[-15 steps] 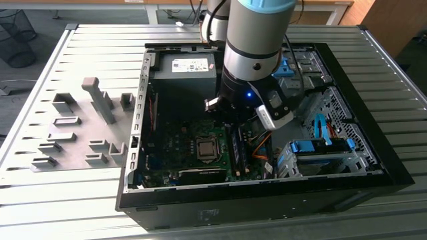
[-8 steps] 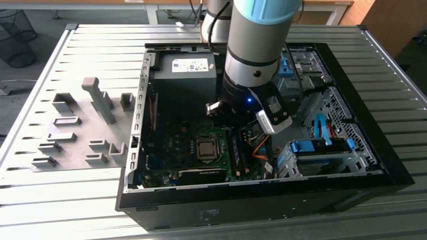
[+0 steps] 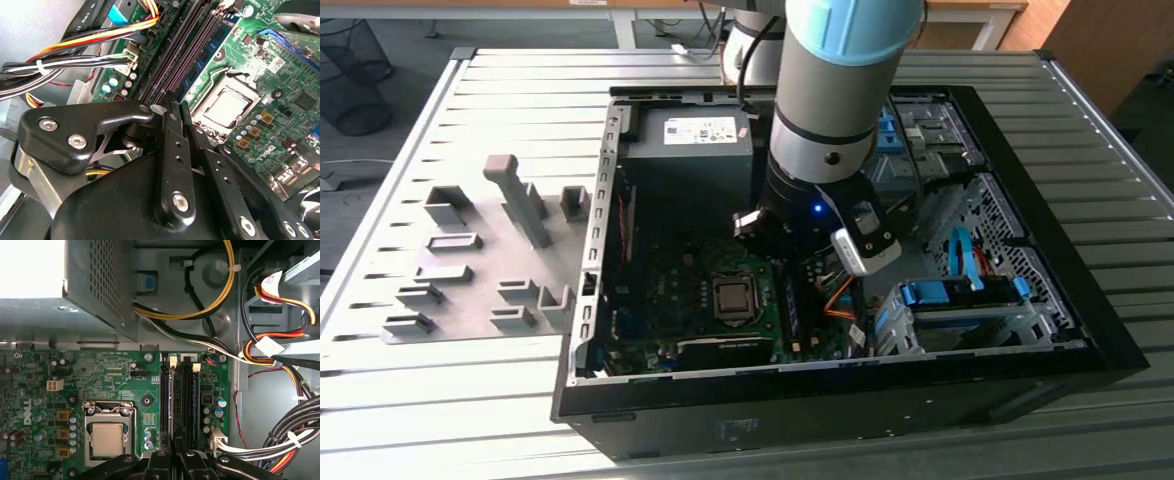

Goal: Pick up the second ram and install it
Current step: 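Insert the second ram into the second slot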

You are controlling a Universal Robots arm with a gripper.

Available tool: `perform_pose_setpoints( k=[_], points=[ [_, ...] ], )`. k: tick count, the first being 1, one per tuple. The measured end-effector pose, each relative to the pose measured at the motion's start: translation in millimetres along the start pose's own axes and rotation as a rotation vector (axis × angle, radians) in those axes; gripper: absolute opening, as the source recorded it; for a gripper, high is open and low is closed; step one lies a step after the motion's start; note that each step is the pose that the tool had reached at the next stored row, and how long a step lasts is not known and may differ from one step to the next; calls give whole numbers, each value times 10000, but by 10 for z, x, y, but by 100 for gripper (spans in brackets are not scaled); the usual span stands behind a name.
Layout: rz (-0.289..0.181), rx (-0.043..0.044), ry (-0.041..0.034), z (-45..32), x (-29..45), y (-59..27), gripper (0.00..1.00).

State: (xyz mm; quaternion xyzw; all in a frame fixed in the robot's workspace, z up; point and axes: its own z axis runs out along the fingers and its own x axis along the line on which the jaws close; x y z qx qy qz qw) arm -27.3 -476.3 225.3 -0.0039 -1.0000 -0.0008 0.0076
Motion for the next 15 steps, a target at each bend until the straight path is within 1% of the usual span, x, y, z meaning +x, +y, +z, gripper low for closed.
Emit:
perform_pose_setpoints(
  k=[15],
  points=[
    [0, -2, 1, 16, -2, -12, 14]
  ],
)
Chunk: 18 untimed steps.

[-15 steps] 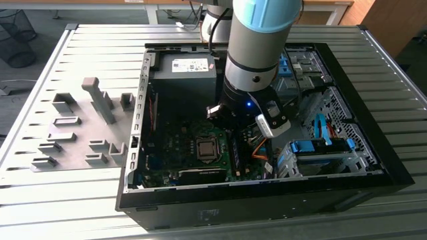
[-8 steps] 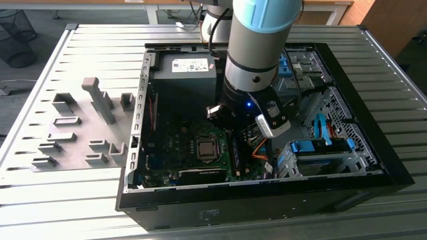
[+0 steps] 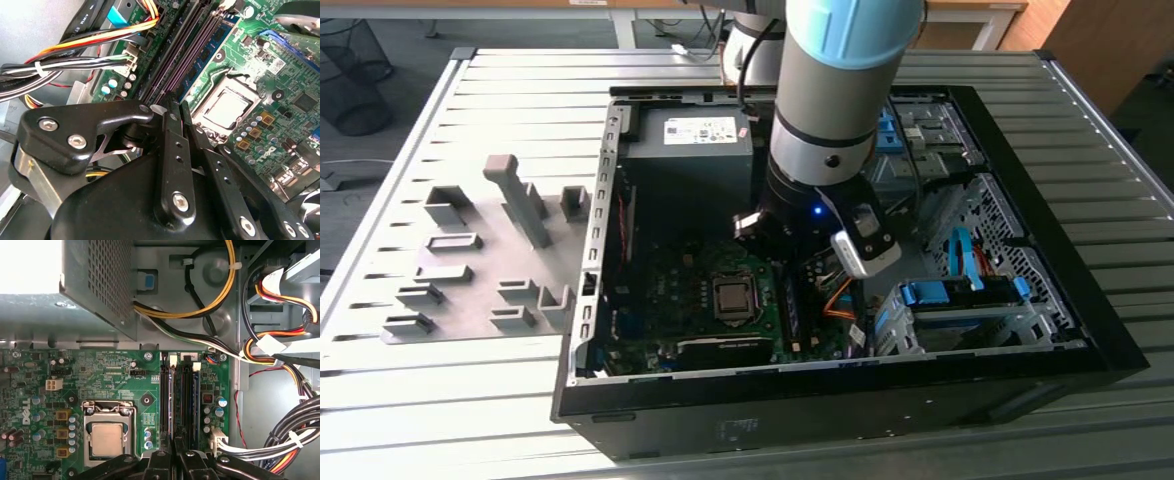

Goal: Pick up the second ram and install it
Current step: 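Insert the second ram into the second slot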

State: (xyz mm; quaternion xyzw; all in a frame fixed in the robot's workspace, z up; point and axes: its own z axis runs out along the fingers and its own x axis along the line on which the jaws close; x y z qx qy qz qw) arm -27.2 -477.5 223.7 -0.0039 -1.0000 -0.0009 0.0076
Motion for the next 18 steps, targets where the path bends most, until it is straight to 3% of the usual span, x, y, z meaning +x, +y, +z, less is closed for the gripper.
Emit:
perform_pose_setpoints(
  k=[18],
  points=[
    [122, -3, 9, 84, -31, -1, 14]
  ],
)
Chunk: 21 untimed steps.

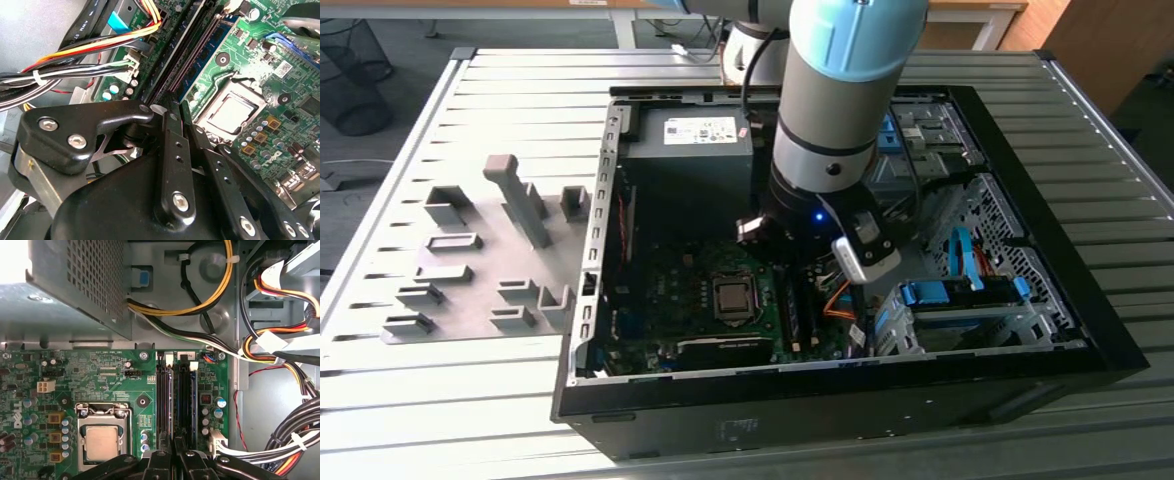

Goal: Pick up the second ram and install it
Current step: 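Insert the second ram into the second slot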

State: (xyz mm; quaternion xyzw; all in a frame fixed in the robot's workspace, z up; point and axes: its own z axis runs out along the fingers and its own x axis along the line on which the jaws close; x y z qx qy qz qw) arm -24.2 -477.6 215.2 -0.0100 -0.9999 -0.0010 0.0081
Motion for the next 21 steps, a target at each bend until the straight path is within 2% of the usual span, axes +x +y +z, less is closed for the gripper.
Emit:
perform_pose_setpoints(
  k=[21],
  points=[
    [21, -2, 8, 11, -2, -6, 14]
  ],
)
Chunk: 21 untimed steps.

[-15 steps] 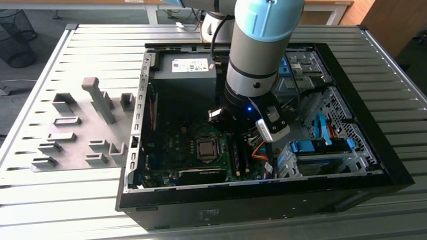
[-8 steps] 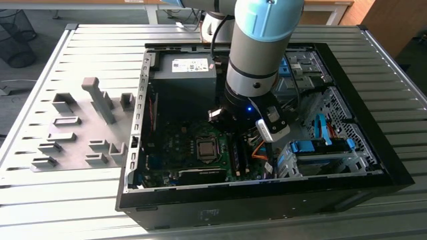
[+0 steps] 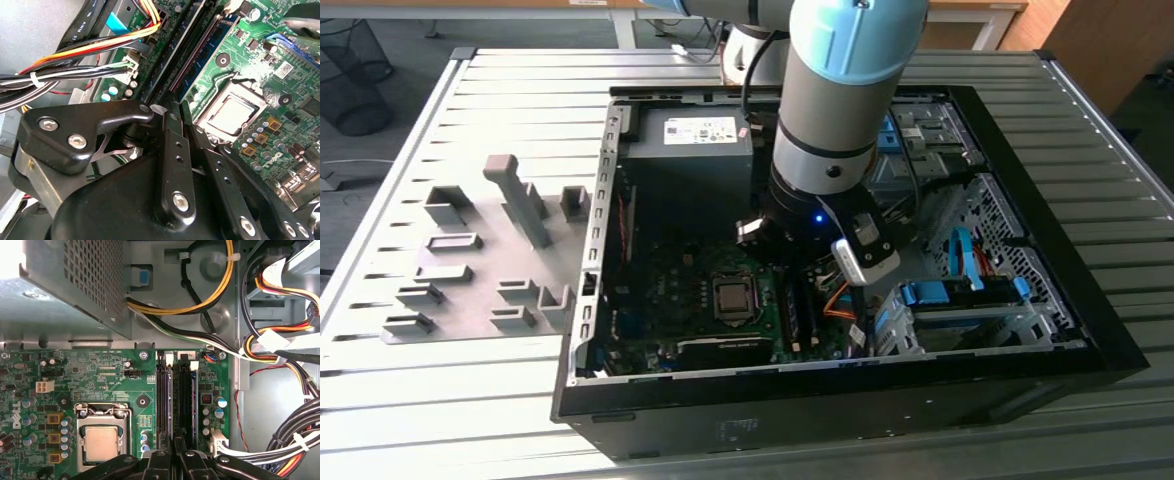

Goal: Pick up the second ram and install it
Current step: 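Insert the second ram into the second slot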

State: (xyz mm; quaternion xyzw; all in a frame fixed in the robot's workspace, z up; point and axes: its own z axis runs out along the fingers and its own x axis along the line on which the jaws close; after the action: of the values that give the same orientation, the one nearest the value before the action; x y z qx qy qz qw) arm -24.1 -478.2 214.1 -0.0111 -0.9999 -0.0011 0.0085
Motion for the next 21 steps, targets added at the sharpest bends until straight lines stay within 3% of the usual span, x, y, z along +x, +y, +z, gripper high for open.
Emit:
perform_pose_setpoints(
  k=[10, 12, 13, 16, 21],
  points=[
    [22, -2, -1, 26, -1, 0, 14],
    [22, -2, -1, 26, -1, 0, 15],
    [22, -2, 0, 26, -1, 0, 21],
    [22, -3, 0, 26, -1, 0, 21],
    [23, -3, -1, -43, 0, 0, 21]
  ],
)
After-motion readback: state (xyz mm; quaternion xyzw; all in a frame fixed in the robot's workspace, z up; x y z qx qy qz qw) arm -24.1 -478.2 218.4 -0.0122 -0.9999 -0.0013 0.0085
